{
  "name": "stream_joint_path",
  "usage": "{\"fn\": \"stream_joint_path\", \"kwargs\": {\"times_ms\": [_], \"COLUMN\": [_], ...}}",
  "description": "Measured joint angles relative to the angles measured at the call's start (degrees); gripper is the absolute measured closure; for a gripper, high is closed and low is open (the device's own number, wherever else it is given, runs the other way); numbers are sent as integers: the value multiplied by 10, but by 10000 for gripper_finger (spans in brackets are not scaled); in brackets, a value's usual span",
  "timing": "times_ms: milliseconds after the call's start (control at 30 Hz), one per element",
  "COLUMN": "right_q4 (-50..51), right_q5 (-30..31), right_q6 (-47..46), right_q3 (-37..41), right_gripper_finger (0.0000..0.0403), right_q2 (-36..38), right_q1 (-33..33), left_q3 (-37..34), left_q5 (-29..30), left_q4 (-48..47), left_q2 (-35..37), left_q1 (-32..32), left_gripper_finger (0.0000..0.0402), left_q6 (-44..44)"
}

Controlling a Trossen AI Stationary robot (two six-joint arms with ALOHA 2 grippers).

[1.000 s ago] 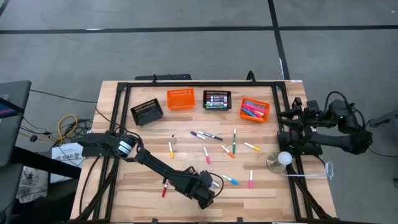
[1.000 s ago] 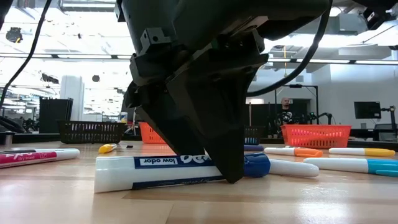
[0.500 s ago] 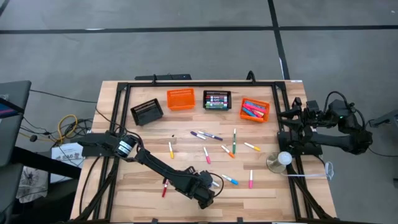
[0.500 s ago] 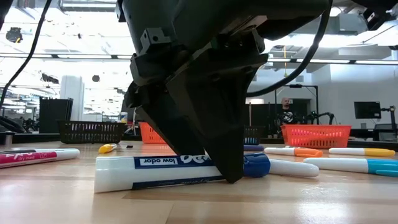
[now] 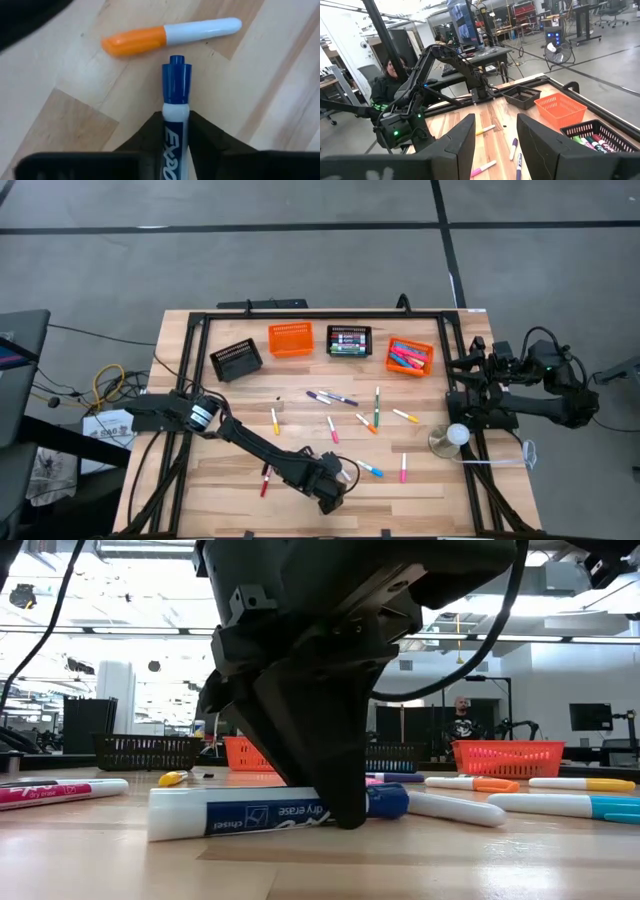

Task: Pick & Place Markers
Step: Put the white blue marker into the middle black bin

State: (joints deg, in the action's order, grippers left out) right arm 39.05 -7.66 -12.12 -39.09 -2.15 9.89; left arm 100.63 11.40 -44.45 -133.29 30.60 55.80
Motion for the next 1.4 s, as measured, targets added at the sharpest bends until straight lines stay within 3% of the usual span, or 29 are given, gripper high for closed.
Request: {"fn": "stream_joint_path", "kwargs": {"times_ms": [300,600,900,1100,1400], "right_q4": [0,0,0,0,0], "right_q5": [0,0,0,0,0], "right_q6": [0,0,0,0,0], "right_q3": [0,0,0,0,0], "right_gripper_finger": [267,269,266,268,267], "right_q2": [0,0,0,0,0], "right_q1": [0,0,0,0,0], "left_q3": [-6,-4,-3,-2,-2], "left_q5": [-31,-30,-15,-93,-294], "left_q4": [-48,-80,-27,100,314], "left_q2": [44,140,225,241,237], "left_q1": [-2,-5,-25,-64,-122], "left_gripper_finger": [334,336,334,333,334], "left_q6": [-3,-6,-133,-224,-274]}}
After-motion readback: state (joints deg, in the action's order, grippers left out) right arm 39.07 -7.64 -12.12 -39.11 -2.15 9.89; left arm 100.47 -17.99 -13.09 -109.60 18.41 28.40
